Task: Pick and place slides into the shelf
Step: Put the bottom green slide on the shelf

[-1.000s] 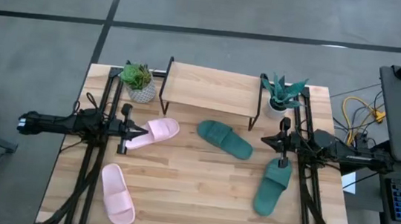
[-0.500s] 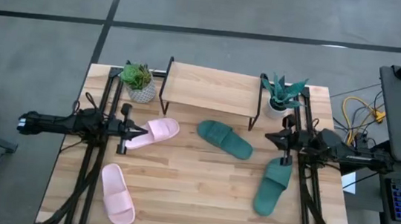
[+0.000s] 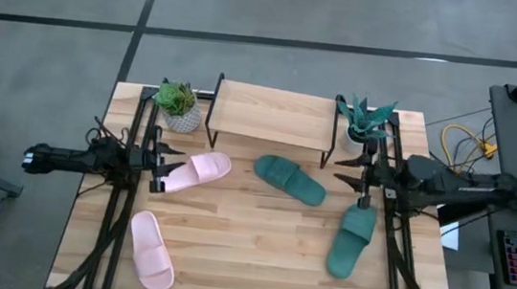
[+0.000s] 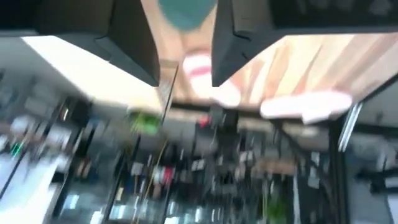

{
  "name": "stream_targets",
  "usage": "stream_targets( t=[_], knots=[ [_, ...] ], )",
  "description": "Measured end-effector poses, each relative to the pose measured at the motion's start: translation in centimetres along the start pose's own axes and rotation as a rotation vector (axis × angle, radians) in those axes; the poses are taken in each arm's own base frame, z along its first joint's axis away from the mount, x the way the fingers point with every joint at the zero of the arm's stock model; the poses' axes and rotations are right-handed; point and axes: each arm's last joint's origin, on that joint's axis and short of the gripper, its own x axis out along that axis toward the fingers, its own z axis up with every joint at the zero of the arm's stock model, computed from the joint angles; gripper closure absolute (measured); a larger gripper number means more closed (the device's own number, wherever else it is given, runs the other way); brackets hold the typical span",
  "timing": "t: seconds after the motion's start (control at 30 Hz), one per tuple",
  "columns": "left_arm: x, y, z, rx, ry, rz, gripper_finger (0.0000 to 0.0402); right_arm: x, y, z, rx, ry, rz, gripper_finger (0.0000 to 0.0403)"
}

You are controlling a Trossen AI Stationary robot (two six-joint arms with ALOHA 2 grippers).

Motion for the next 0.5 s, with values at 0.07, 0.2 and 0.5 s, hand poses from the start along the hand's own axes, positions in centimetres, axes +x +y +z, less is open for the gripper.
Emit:
stream_targets(
  t=[0.07,0.2,0.5],
  knots=[
    [0.0,0.0,0.0,-0.020,0.002,-0.001,0.0272,0.7,0.1,1.2,0.015,0.100,-0.020,0.0249],
    [0.0,0.0,0.0,-0.078,0.000,-0.001,0.0245,2.0,0.9,2.9,0.021,0.278,-0.026,0.0248],
    [0.0,0.0,0.0,-0.078,0.005,-0.003,0.0233,2.9,4.8,6.1,0.026,0.552,-0.007,0.0252]
  ],
)
